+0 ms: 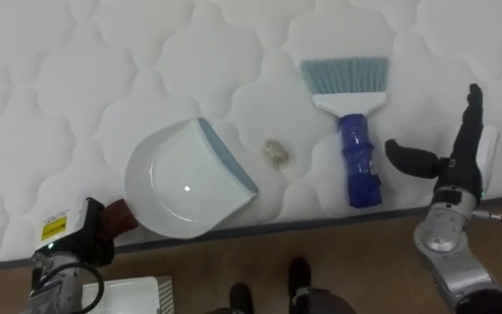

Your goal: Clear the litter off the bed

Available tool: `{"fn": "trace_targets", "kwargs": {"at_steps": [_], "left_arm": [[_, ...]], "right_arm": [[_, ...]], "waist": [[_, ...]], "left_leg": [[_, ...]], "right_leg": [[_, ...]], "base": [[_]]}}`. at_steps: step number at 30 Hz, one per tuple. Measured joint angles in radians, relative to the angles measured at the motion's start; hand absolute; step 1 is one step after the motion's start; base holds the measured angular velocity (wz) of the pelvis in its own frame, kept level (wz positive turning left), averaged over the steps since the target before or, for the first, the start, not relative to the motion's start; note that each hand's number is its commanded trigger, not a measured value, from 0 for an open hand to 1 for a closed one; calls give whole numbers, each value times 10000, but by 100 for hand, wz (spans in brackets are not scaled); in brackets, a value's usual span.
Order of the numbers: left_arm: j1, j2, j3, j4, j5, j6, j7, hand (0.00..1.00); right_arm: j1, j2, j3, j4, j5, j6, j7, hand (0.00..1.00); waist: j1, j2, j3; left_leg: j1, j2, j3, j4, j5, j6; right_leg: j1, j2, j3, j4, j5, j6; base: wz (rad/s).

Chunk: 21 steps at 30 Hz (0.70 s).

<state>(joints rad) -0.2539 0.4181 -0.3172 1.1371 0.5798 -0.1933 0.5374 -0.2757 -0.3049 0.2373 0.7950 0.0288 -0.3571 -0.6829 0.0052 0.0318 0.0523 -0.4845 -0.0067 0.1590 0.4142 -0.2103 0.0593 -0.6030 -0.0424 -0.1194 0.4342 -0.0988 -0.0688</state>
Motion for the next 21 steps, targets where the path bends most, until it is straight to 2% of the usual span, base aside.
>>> {"fn": "trace_targets", "kwargs": {"at_steps": [11, 21], "left_arm": [[-128, -3, -7, 48, 1, 192, -77, 100], [-217, -135, 1, 226, -16, 227, -235, 100]], "right_arm": [[-75, 14, 170, 125, 15, 100, 961, 0], [-362, 26, 167, 147, 21, 100, 1164, 0]], "waist": [[33, -11, 6], [70, -18, 13]], "left_leg": [[-42, -83, -63, 8, 8, 12], [-92, -78, -39, -14, 15, 22]], "right_leg": [[-49, -146, -132, 167, -113, 47], [-112, -157, -167, 162, -132, 34]], "base": [[5], [1]]}}
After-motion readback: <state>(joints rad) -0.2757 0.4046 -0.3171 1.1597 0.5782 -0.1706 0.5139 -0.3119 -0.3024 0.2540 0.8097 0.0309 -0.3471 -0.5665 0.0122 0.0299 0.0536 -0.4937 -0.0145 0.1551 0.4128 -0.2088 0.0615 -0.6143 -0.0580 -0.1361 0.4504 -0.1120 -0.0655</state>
